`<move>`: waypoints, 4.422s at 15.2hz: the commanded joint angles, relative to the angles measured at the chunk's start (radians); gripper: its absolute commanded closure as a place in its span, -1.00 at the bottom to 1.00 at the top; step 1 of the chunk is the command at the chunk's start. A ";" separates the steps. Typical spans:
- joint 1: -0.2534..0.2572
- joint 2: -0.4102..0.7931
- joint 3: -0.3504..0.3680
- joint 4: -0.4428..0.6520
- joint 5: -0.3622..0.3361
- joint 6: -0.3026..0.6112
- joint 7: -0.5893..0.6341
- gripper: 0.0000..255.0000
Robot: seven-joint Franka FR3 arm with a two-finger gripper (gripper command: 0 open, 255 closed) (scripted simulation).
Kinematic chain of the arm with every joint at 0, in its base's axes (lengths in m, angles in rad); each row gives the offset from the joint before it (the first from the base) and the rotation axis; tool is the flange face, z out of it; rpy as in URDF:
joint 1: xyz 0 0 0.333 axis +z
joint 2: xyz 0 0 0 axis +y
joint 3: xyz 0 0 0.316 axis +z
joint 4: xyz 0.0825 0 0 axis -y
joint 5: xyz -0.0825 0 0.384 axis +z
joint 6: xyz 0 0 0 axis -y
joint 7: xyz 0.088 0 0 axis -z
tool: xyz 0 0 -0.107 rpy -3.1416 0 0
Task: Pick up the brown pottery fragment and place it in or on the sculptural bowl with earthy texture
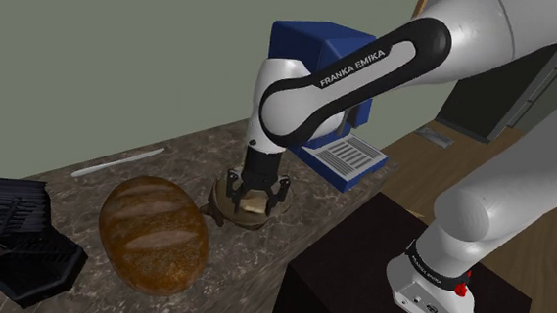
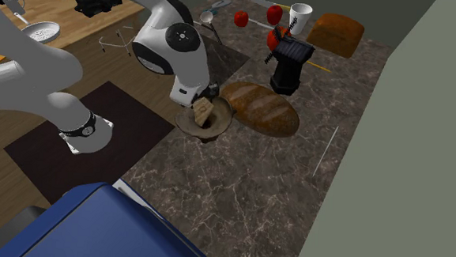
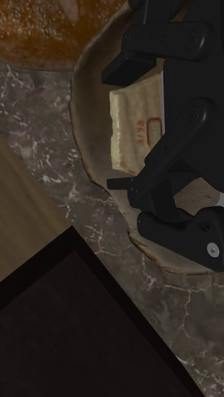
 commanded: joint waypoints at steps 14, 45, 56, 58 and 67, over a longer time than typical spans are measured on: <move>0.024 -0.170 -0.084 0.096 0.044 -0.248 -0.001 1.00; 0.102 -0.057 -0.083 -0.068 0.291 0.095 -0.359 -1.00; 0.102 -0.047 -0.079 -0.068 0.290 0.106 -0.359 1.00; 0.102 -0.047 -0.079 -0.068 0.290 0.106 -0.358 1.00; 0.106 -0.106 -0.100 -0.051 0.290 0.035 -0.342 1.00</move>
